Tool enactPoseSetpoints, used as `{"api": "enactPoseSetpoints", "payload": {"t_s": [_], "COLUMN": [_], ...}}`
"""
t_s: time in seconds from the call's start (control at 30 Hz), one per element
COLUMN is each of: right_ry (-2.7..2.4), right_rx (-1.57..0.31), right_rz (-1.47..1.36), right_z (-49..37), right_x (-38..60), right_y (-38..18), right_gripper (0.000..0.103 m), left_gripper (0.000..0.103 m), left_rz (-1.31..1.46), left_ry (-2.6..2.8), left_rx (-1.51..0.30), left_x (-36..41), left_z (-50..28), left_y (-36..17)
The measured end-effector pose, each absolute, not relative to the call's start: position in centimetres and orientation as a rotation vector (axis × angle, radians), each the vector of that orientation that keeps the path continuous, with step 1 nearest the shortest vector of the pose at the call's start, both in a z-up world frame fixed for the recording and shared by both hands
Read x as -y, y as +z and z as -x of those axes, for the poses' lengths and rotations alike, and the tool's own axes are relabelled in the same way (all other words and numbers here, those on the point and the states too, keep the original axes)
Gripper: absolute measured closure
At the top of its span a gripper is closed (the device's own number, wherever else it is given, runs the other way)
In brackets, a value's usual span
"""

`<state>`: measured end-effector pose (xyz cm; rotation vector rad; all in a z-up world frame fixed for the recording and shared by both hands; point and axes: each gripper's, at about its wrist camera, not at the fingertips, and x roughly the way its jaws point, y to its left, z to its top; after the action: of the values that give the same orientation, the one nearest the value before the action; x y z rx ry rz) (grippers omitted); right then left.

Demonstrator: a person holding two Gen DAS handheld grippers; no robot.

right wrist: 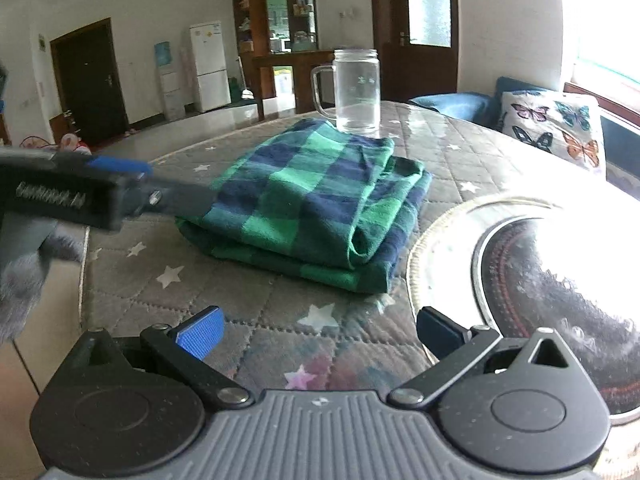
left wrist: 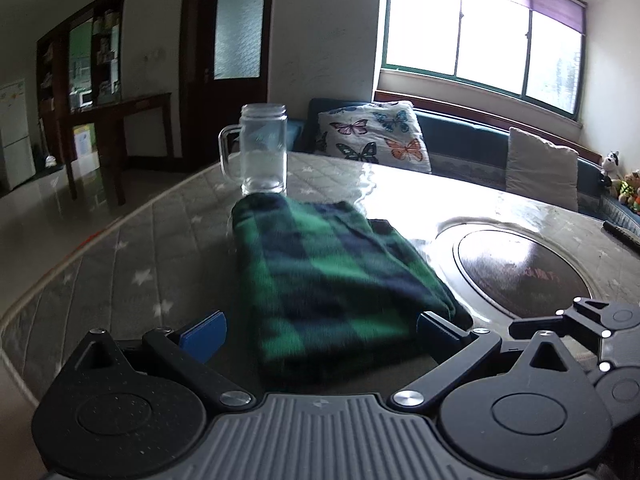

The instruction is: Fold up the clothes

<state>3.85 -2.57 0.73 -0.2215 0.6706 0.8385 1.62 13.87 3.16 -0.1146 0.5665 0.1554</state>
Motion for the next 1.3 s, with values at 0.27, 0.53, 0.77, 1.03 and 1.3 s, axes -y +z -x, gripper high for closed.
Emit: {"api": "enactPoseSetpoints", "payload": {"t_s": [0.27,0.53,0.77,1.03,1.3], "right_ry": [0.789,0.753,0.722,0.706,0.692], "right_rx": [-0.676,-0.69,-0.703,-0.711,-0.709], "right_rz": [0.198,0.216,0.203,0.173,0.161], "right_z": [-3.4,-2.8,-2.2,-1.6,-1.0], "right_x": [3.4,3.5,3.3,3.4,3.3], "right_y": [0.8,0.8,0.8,0.7,0.8], "right_gripper": [0.0,0.0,0.0,0.0,0.0], "left_gripper": [0.0,0.0,0.0,0.0,0.0], "left_rz": [0.142,0.157,0.167,0.168,0.175], "left_ry": [0.185,0.232,0.239,0.257,0.274], "left_rx": [-0.584,-0.588,-0.589,-0.594,-0.6], "left_x": [-12.9,-12.7,-12.4,-12.1,-12.0], "left_z": [-0.2,0.9,1.7,2.2,2.4], "left_y": [2.6,2.5,2.6,2.6,2.5]}}
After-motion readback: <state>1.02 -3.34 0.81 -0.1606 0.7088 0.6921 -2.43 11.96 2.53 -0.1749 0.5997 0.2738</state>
